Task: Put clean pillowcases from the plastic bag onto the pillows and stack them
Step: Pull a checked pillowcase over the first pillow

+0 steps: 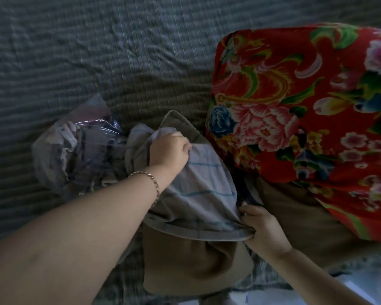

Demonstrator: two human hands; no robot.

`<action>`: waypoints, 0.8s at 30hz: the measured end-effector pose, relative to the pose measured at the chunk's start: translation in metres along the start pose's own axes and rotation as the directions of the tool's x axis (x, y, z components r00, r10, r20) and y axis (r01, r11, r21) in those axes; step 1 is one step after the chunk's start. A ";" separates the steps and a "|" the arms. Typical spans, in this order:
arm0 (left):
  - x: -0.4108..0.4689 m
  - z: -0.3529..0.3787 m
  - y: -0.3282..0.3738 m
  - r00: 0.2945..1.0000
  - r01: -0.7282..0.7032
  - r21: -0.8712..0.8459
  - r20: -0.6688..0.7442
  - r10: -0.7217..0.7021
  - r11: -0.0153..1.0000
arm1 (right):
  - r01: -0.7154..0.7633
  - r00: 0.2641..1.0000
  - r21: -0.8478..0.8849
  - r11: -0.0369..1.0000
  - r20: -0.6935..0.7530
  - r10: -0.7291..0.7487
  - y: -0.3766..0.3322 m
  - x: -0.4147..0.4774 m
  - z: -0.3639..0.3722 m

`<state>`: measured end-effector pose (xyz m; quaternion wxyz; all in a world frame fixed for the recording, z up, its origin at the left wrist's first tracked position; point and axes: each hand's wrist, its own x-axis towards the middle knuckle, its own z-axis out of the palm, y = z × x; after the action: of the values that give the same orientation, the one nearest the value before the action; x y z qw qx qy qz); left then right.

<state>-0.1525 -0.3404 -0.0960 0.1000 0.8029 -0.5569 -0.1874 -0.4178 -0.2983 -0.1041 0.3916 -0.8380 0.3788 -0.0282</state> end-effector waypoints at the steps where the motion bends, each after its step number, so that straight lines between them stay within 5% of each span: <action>1: -0.003 -0.005 0.006 0.996 -0.038 -0.103 -0.085 0.030 0.994 | -0.012 1.000 -0.014 1.000 0.026 0.012 0.003 -0.001 -0.001; 4: -0.028 -0.005 0.048 0.889 -0.454 -0.282 -0.197 0.412 0.845 | -0.003 0.990 -0.030 1.000 0.141 0.007 -0.001 0.002 -0.003; 6: -0.062 0.013 0.075 0.667 -0.615 -0.402 0.193 0.720 0.678 | -0.092 0.979 -0.090 0.992 0.173 0.107 -0.004 0.005 -0.004; 8: -0.078 0.020 0.078 0.454 -0.487 -0.447 0.605 0.654 0.751 | -0.170 0.967 -0.138 0.976 0.166 0.192 -0.001 0.001 -0.004; 9: -0.076 0.019 0.072 0.494 -0.333 -0.424 0.682 0.539 0.842 | -0.205 0.953 -0.160 0.966 0.194 0.235 0.004 -0.002 -0.004; 10: -0.070 0.016 0.064 0.612 -0.184 -0.439 0.649 0.452 0.880 | -0.249 0.929 -0.165 0.954 0.237 0.283 0.008 -0.006 -0.003; 12: -0.044 0.003 0.048 0.923 -0.100 -0.426 0.298 0.244 0.899 | -0.318 0.894 -0.140 0.938 0.285 0.346 0.012 -0.010 -0.002; 13: -0.026 -0.002 0.037 0.984 -0.093 -0.330 0.115 0.138 0.939 | -0.351 0.872 -0.131 0.927 0.315 0.375 0.014 -0.010 -0.002; 15: 0.004 -0.004 0.012 0.992 0.084 -0.122 0.104 -0.071 0.989 | -0.383 0.844 -0.154 0.911 0.342 0.413 0.012 -0.008 0.004; 18: 0.020 0.012 -0.008 0.890 0.176 0.092 0.410 -0.199 0.980 | -0.504 0.796 -0.053 0.862 0.358 0.488 0.009 -0.004 0.011; 24: -0.003 0.013 -0.020 0.988 0.031 -0.116 0.154 -0.012 0.993 | -0.466 0.823 -0.238 0.852 0.237 0.517 0.009 -0.003 0.001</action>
<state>-0.1418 -0.3295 -0.1142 0.1021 0.7849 -0.5422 -0.2821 -0.4249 -0.2998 -0.1098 0.3645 -0.7364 0.5213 0.2305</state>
